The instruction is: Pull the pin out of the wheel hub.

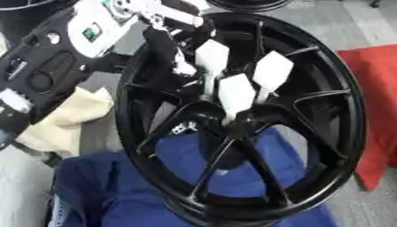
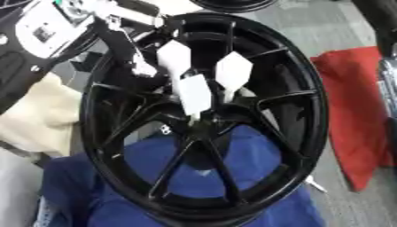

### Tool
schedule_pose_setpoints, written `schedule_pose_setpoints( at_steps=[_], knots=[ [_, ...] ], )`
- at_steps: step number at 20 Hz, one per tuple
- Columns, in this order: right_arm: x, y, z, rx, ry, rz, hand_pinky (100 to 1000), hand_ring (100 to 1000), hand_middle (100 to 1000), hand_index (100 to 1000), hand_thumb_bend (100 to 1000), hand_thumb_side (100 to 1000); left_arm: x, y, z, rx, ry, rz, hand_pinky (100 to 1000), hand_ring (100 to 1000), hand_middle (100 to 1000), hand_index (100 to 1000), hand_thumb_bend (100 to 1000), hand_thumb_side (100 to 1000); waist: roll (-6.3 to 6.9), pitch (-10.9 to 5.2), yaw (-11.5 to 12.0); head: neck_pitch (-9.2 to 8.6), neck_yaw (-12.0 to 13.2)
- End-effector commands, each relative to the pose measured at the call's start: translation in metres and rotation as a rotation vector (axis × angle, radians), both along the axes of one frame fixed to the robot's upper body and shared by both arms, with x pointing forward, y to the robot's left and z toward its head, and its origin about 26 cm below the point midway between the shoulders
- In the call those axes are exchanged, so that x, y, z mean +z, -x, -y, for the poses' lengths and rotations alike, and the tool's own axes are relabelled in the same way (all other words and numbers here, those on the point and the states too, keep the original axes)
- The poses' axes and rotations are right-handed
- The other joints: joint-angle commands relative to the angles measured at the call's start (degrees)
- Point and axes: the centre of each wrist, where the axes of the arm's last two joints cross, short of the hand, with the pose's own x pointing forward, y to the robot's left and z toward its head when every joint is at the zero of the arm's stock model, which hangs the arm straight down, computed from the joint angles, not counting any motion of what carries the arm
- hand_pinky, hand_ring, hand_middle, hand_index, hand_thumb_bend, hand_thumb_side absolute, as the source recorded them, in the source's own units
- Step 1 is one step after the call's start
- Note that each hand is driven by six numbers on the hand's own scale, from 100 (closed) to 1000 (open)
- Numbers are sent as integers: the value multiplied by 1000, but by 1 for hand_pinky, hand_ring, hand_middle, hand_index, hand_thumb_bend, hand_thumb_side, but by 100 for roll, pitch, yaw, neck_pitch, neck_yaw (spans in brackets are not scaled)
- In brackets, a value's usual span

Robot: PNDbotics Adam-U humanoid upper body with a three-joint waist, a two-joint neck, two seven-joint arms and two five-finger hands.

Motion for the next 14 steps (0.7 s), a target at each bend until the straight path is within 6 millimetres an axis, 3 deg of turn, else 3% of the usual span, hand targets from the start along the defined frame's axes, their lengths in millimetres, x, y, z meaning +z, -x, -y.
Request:
schedule_pose_setpoints(
  at_steps=[1,3,7,14],
  knots=[
    [8,1,4,-9,-10,23,670,558,553,692,100,698,13,3,-1,-1,27,17,808,761,577,697,129,300,-32,-98,-14,-57,14],
    [8,1,5,-12,-12,21,670,558,553,693,100,699,17,5,-1,0,45,12,793,735,543,665,100,264,-37,-96,-14,-56,15],
    [5,0,6,-21,-17,10,671,560,554,694,100,706,32,7,-4,11,129,-9,688,611,421,521,100,109,-56,-98,-9,-50,15],
    [3,0,6,-20,-18,5,672,560,554,693,100,702,62,10,-26,135,381,86,550,479,252,287,100,100,-78,-123,4,-36,15]
  ],
)
